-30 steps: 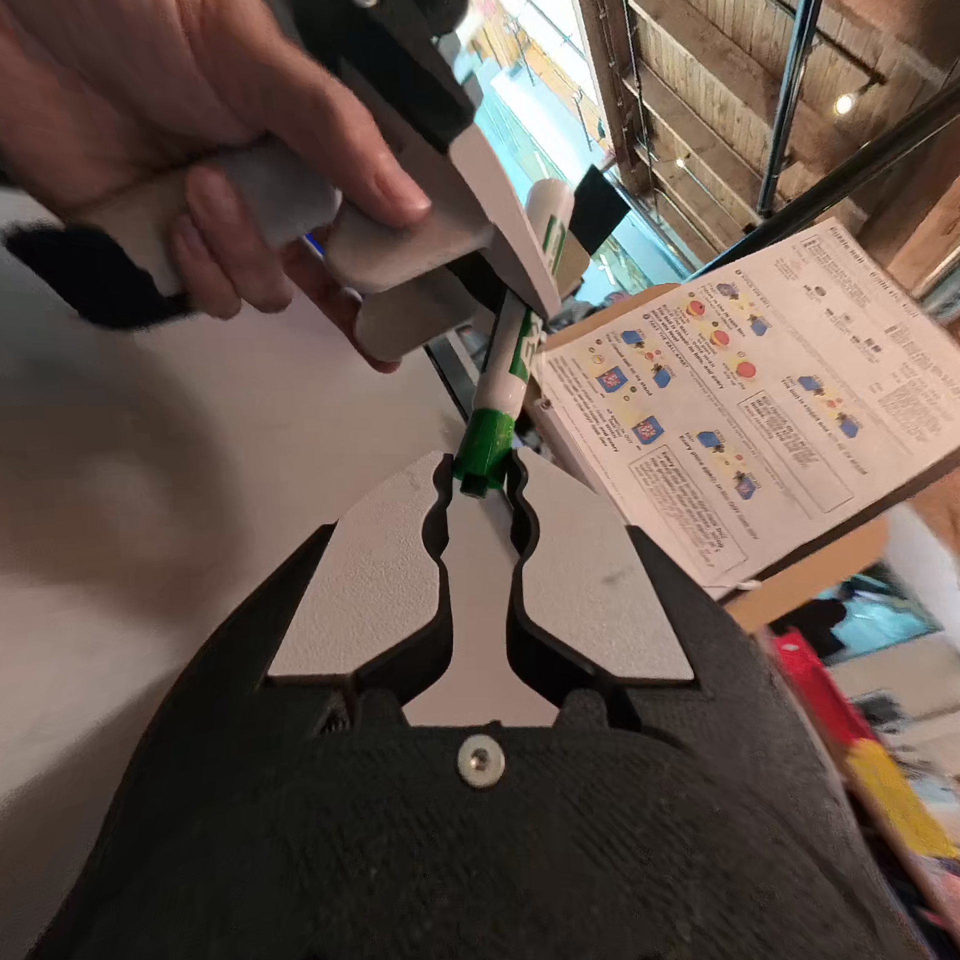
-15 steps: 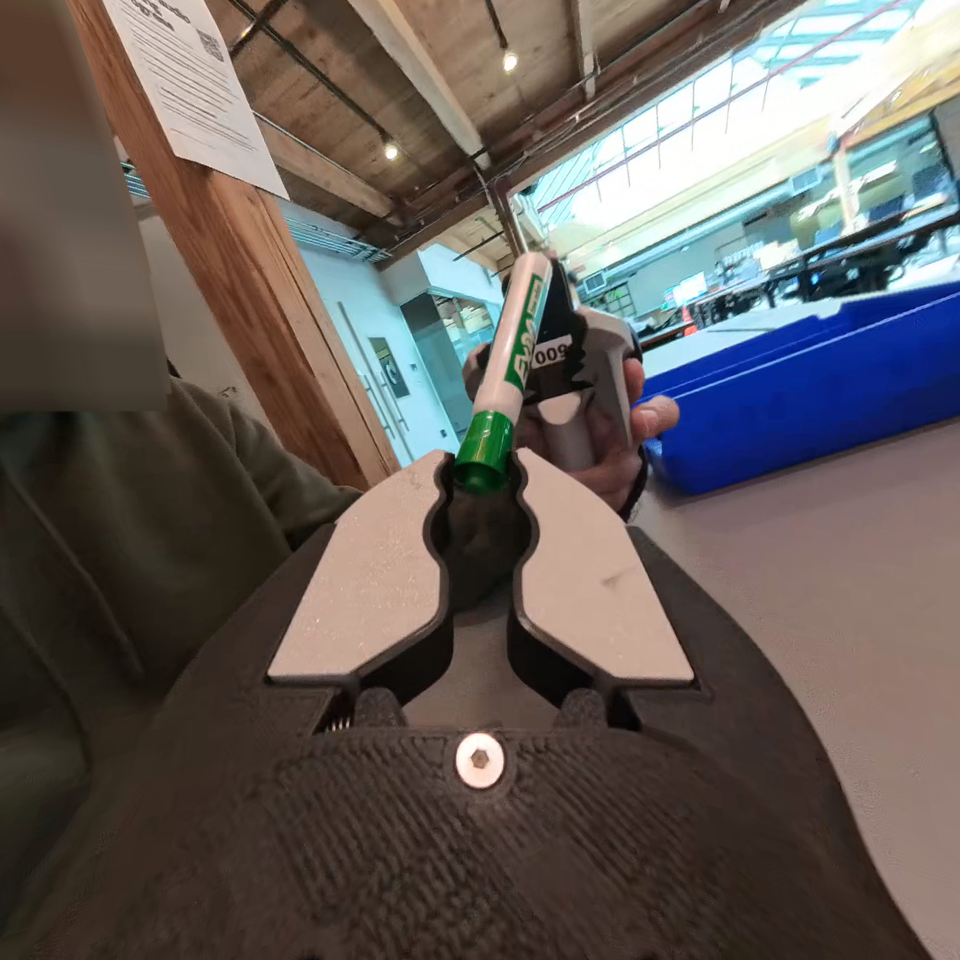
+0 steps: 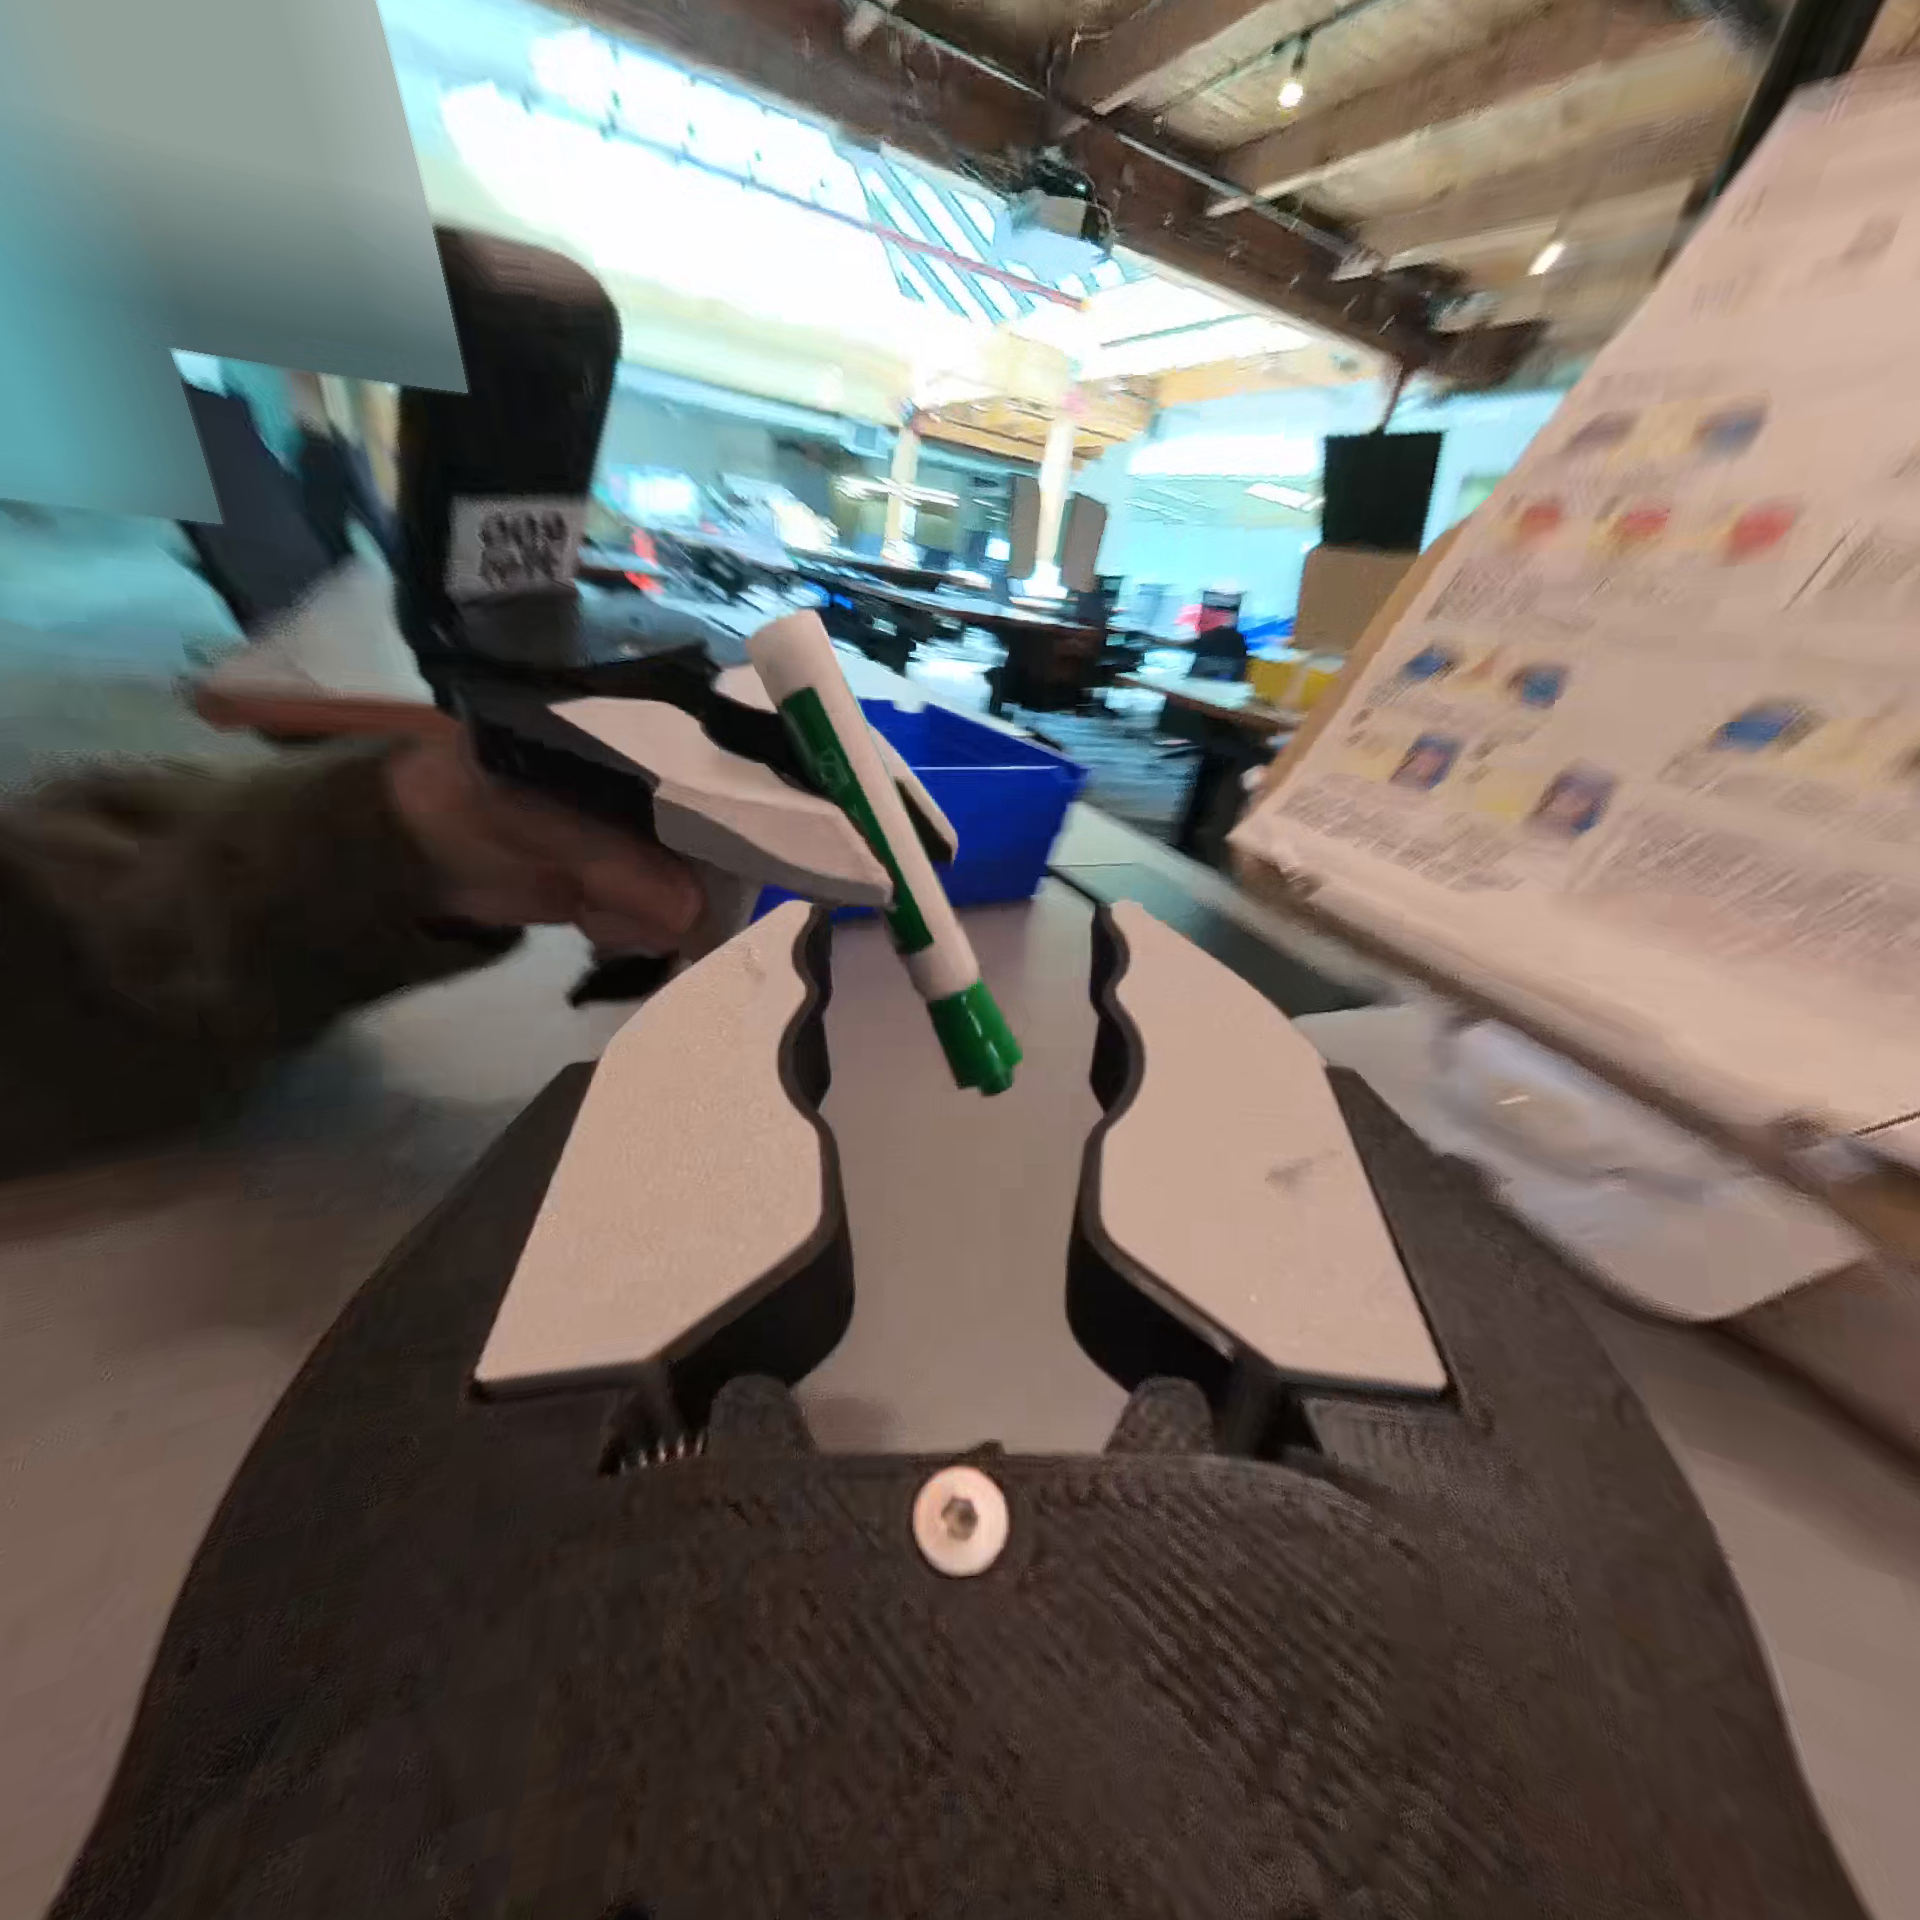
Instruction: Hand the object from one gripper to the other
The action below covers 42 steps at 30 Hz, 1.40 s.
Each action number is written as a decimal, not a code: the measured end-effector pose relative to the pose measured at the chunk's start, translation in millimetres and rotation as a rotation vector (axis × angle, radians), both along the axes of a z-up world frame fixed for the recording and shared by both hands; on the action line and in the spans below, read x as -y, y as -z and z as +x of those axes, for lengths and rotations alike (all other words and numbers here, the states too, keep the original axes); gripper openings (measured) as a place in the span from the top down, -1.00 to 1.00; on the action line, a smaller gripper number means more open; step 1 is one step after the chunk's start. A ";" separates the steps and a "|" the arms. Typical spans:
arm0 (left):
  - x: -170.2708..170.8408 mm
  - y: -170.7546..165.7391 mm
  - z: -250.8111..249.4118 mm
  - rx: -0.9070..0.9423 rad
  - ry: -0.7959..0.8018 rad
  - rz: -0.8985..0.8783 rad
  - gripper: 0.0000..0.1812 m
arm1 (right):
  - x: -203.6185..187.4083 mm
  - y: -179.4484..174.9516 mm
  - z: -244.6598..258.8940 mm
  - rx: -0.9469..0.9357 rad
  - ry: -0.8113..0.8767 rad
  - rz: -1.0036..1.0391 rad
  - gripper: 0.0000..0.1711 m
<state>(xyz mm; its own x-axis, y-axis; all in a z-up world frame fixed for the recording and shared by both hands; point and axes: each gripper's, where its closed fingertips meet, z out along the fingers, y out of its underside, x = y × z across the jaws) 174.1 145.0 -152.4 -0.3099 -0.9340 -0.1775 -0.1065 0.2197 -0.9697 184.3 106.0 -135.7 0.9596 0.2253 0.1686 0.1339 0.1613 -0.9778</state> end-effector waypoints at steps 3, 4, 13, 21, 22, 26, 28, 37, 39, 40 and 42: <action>2.1 9.3 7.4 -0.012 -0.089 0.231 0.79 | 3.9 -15.1 -14.0 0.221 0.097 0.102 0.56; 4.7 12.3 9.2 -0.008 -0.101 0.306 0.79 | 2.9 -15.3 -21.5 0.247 0.085 0.104 0.59; 24.4 24.7 15.5 0.018 -0.071 0.488 0.80 | -9.3 2.5 -38.3 0.390 0.111 0.052 0.72; 37.9 7.4 8.0 0.152 0.051 0.296 0.68 | 10.3 -32.8 -30.2 0.017 -0.047 0.171 0.77; 36.7 9.2 7.8 0.150 0.061 0.279 0.57 | 17.8 -44.0 -23.2 -0.118 -0.094 0.222 0.76; 42.9 6.6 2.8 0.187 0.149 0.114 0.51 | 48.3 -71.6 21.8 -0.585 -0.230 0.434 0.78; 45.1 -8.0 -2.1 0.261 0.183 -0.018 0.52 | 58.7 -73.4 42.7 -0.780 -0.295 0.512 0.79; 61.4 -34.8 -11.8 0.418 0.268 -0.247 0.66 | 51.0 -61.2 44.5 -1.149 -0.498 0.576 0.79; 62.8 -40.1 -14.6 0.458 0.274 -0.280 0.77 | 47.6 -58.4 39.9 -1.140 -0.505 0.557 0.79; 60.8 -43.3 -15.8 0.478 0.263 -0.288 0.78 | 47.6 -58.4 38.0 -1.134 -0.514 0.557 0.79; 56.3 -50.6 -19.8 0.498 0.257 -0.307 0.78 | 44.9 -57.3 35.7 -1.118 -0.512 0.533 0.79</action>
<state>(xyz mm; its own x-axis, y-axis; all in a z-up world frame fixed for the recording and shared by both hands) 154.2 88.7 -101.8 -0.4801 -0.8721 -0.0943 0.3921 -0.1172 -0.9124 220.0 61.2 -78.5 0.4665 0.7514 -0.4666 -0.8807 0.3456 -0.3239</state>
